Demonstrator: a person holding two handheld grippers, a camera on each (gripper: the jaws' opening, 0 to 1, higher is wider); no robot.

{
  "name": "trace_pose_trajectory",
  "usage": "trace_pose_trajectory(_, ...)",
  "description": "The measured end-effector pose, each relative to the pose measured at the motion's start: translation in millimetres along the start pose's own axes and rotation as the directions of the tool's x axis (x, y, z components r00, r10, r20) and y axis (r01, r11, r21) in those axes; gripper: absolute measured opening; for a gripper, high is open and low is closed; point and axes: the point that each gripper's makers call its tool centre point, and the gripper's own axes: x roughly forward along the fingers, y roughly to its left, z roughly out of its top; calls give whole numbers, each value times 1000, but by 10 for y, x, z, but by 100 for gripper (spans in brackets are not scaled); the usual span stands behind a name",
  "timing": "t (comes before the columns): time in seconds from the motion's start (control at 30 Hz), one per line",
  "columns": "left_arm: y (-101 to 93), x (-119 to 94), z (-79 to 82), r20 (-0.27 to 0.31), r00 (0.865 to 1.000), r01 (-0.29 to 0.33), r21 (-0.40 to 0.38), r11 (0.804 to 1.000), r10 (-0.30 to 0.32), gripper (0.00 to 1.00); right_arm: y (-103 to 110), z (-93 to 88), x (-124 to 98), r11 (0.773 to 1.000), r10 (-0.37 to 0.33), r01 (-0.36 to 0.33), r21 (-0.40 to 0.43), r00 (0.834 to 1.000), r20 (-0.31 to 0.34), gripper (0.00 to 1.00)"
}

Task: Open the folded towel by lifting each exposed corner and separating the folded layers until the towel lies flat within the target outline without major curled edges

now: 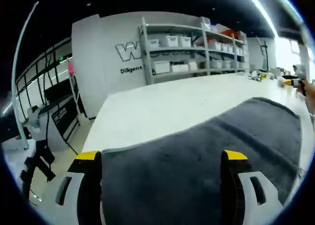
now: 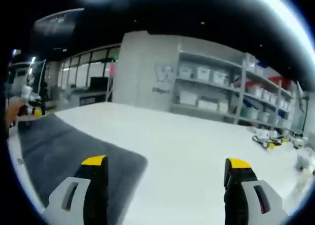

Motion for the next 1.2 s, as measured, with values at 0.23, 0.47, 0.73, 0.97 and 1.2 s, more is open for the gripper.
trace_pose_trajectory(0.23, 326, 269, -33, -53, 995, -82, -21, 996, 81, 93, 20, -91, 557, 999, 26, -24, 30, 998, -57, 82)
trace_pose_trajectory(0.47, 513, 346, -59, -90, 984, -160, -34, 987, 156, 83, 247, -168, 888, 998, 53, -49, 45, 995, -83, 70)
trace_pose_trajectory(0.73, 731, 486, -77, -80, 951, -299, 30, 954, 300, 60, 384, -357, 1135, 997, 70, -64, 47, 989, -127, 56)
trace_pose_trajectory(0.97, 632, 631, -316, -120, 960, -266, -100, 959, 254, 51, 509, -555, 1265, 991, 99, -83, 104, 982, -164, 45)
trace_pose_trajectory(1.2, 596, 639, -450, -135, 962, -258, -171, 951, 236, 42, 546, -716, 1351, 987, 117, -92, 130, 974, -192, 36)
